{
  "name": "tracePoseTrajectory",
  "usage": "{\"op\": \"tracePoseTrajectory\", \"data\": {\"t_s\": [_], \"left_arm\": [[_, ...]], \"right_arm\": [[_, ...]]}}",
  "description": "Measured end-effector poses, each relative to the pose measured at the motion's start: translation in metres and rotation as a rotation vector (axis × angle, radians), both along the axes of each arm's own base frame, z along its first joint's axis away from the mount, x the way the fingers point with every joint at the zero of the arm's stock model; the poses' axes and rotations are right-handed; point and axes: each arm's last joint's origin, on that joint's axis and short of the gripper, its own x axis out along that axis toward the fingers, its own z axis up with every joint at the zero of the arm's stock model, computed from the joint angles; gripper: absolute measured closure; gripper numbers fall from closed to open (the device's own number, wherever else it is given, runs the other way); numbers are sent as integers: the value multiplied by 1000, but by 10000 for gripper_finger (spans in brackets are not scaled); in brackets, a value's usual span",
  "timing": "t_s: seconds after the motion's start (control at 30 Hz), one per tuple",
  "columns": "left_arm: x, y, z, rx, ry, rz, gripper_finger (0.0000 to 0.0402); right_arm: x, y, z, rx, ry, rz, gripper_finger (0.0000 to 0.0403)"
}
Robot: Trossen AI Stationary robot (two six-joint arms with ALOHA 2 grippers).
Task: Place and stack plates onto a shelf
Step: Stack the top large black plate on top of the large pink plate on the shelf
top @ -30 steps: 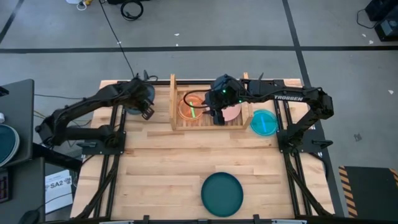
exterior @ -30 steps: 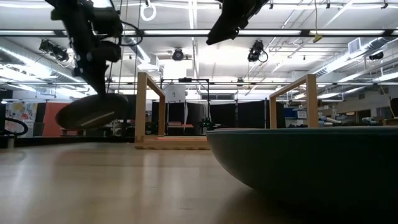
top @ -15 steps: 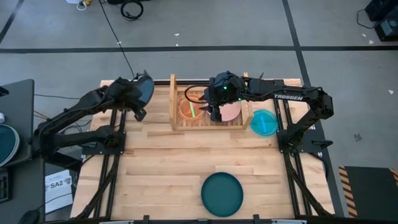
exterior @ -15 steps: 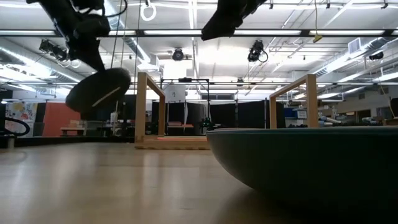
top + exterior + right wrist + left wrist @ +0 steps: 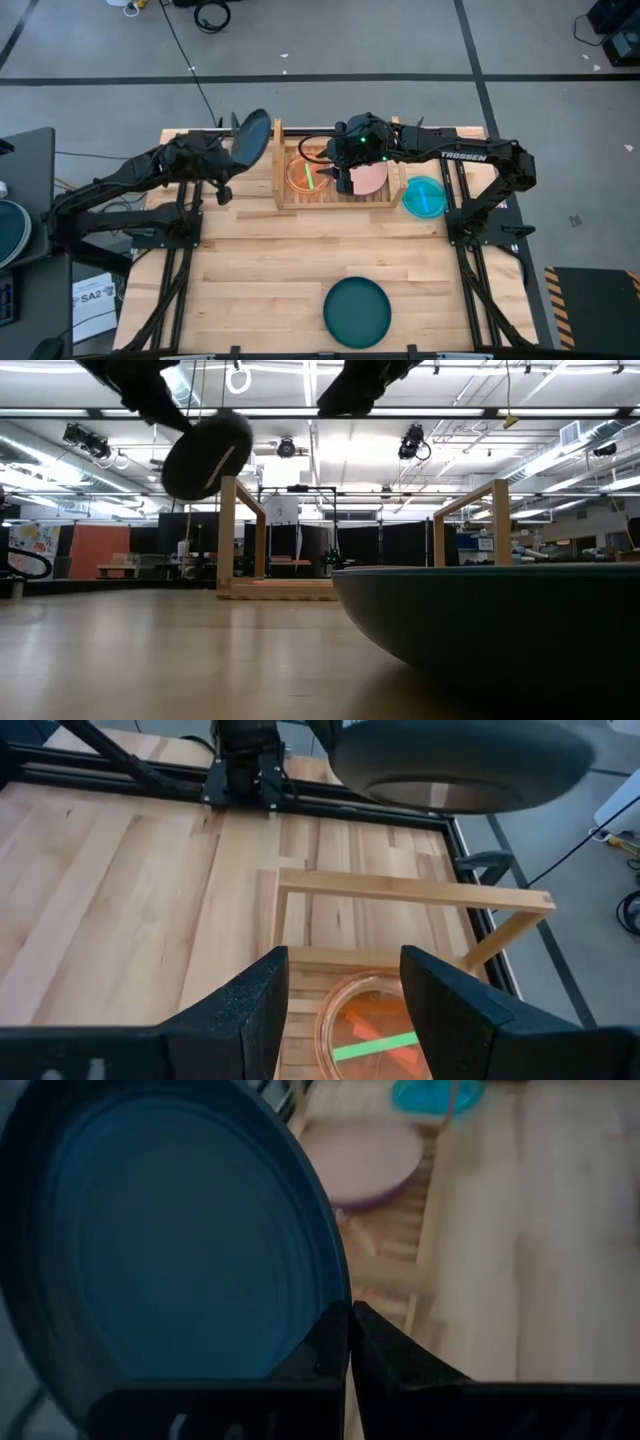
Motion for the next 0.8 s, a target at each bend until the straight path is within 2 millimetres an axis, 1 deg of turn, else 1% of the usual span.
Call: {"op": "tracePoseTrajectory", "data": {"t_s": [0.23,0.33,0.43,0.53,0.67,0.8], "left_arm": [[12,-11,13,148,-106,-150,395],[16,-16,18,172,-153,-194,395],[18,-23,20,207,-170,-251,395],[21,-30,22,217,-196,-298,395],[23,-40,24,212,-229,-374,395],[27,-52,28,178,-297,-530,395]], "right_arm": [[1,0,1,-2,-11,1,204],[0,5,1,-1,-5,13,204],[-6,13,8,-2,-13,32,204],[-19,22,22,-7,-35,51,204],[-45,34,47,-18,-103,78,204],[-74,43,72,-33,-198,95,204]]}}
